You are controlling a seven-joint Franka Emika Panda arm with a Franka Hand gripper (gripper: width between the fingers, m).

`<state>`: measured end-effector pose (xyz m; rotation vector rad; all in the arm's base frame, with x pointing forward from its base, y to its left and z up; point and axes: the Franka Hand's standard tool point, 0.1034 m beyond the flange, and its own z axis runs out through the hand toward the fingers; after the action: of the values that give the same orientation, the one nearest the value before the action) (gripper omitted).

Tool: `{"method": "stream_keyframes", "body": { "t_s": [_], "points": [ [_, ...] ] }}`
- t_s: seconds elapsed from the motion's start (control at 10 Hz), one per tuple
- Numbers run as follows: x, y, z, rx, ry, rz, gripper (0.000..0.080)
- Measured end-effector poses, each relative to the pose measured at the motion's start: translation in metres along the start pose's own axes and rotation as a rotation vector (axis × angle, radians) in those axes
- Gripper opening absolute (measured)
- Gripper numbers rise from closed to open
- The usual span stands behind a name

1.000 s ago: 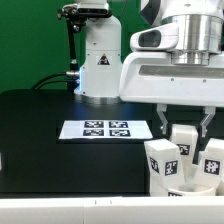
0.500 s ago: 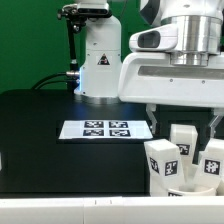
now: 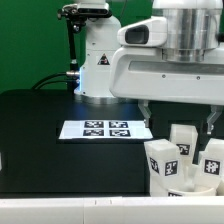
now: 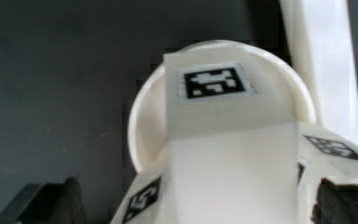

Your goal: Assemble stool

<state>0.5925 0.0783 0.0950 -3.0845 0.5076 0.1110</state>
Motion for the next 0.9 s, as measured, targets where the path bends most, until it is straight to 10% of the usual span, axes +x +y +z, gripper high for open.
{"method": "stream_keyframes", "body": {
  "t_s": [0.7, 0.9],
  "points": [
    [-0.0028, -0.013, 0.0067, 0.016, 0.058, 0.034, 0.0622],
    [-0.003, -0.0128, 0.0075, 0.017, 0.057, 0.089, 0.0333]
  ]
}}
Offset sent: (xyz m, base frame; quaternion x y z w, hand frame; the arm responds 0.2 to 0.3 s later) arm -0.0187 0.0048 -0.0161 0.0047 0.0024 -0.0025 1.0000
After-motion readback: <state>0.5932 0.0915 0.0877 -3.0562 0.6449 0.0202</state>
